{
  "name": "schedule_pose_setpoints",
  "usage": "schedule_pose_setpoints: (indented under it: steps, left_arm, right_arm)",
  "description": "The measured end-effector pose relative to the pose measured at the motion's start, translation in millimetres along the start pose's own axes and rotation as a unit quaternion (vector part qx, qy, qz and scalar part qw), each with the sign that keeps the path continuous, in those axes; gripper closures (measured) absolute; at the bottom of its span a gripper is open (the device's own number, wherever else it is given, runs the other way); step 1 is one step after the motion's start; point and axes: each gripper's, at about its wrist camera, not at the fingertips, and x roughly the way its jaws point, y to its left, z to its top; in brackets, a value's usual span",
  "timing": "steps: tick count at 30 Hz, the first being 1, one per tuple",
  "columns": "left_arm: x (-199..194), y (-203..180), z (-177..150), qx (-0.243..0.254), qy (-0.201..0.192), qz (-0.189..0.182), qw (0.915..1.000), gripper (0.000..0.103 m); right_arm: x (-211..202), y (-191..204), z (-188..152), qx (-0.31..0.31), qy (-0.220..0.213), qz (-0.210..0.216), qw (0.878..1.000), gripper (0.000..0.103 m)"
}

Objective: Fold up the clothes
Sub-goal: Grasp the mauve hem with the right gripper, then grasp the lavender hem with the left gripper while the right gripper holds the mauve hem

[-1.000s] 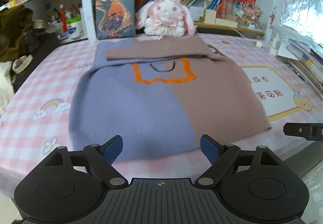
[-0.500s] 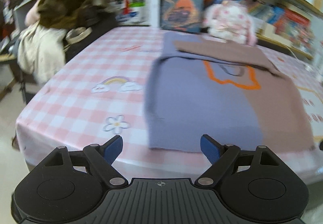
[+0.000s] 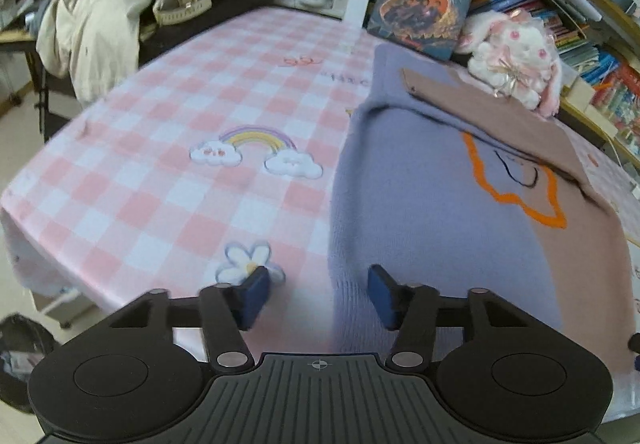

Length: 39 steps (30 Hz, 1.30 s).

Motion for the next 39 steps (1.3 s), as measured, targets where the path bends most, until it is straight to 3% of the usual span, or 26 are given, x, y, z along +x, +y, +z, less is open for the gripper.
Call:
schedule_pose_setpoints:
  steps: [1, 3, 5, 7, 10, 12, 17, 18, 20, 22, 23, 24, 25, 39]
  left_arm:
    - [1.9, -0.7, 1.9, 0.002, 0.002, -0.005, 1.0000, 0.072]
    - [4.9, -3.0, 5.6, 0.004, 0.007, -0.021, 0.9998, 0.094]
    - [3.5, -10.1, 8.1, 0.016, 0.005, -0.036, 0.9992, 0.095]
    - [-7.1, -20.7, 9.4, 0.043, -0.019, -0.059, 0.9971, 0.095]
    - [-11.8, -31.4, 11.5, 0.067, -0.024, -0.083, 0.9940, 0.091]
    - [-6.3, -29.1, 12.2, 0.059, -0.003, -0.079, 0.9951, 0.087]
    - [2.3, -14.5, 12.9, 0.016, 0.033, -0.080, 0.9961, 0.066]
    - [3.0, -12.8, 12.9, 0.012, 0.035, -0.082, 0.9959, 0.057]
    - [4.4, -9.3, 13.0, 0.002, 0.041, -0.086, 0.9954, 0.052]
    - [5.7, -5.9, 13.0, -0.007, 0.046, -0.090, 0.9948, 0.057]
    - [6.4, -4.2, 13.1, -0.012, 0.049, -0.093, 0.9944, 0.065]
    - [7.1, -2.5, 13.1, -0.017, 0.051, -0.095, 0.9940, 0.090]
    - [7.8, -0.7, 13.1, -0.021, 0.054, -0.097, 0.9936, 0.099]
    - [-15.8, 17.6, -6.0, -0.067, 0.061, -0.123, 0.9883, 0.099]
  right_arm:
    - [2.0, 1.9, 1.1, 0.000, 0.001, 0.002, 1.000, 0.059]
    - [7.3, 6.7, 3.9, -0.004, 0.008, 0.012, 1.000, 0.073]
    - [13.4, 12.5, 6.2, -0.009, 0.021, 0.023, 0.999, 0.090]
    - [13.3, 21.5, 9.1, -0.020, 0.024, 0.033, 0.999, 0.093]
    - [5.1, 35.6, 13.3, -0.038, 0.009, 0.073, 0.997, 0.093]
    - [8.1, 40.0, 14.6, -0.039, 0.015, 0.078, 0.996, 0.093]
    - [19.6, 30.3, 13.5, -0.012, 0.033, 0.044, 0.998, 0.076]
    - [21.4, 26.8, 13.7, -0.005, 0.035, 0.042, 0.998, 0.076]
    - [23.6, 21.5, 14.7, 0.005, 0.036, 0.044, 0.998, 0.076]
    - [25.3, 21.2, 15.6, 0.006, 0.038, 0.047, 0.998, 0.077]
    - [26.2, 20.8, 15.9, 0.007, 0.040, 0.049, 0.998, 0.085]
    - [27.3, 18.9, 15.9, 0.013, 0.044, 0.054, 0.997, 0.090]
    - [28.4, 17.0, 16.0, 0.020, 0.049, 0.060, 0.997, 0.092]
    - [-7.5, -10.8, 0.1, 0.064, 0.052, 0.101, 0.991, 0.094]
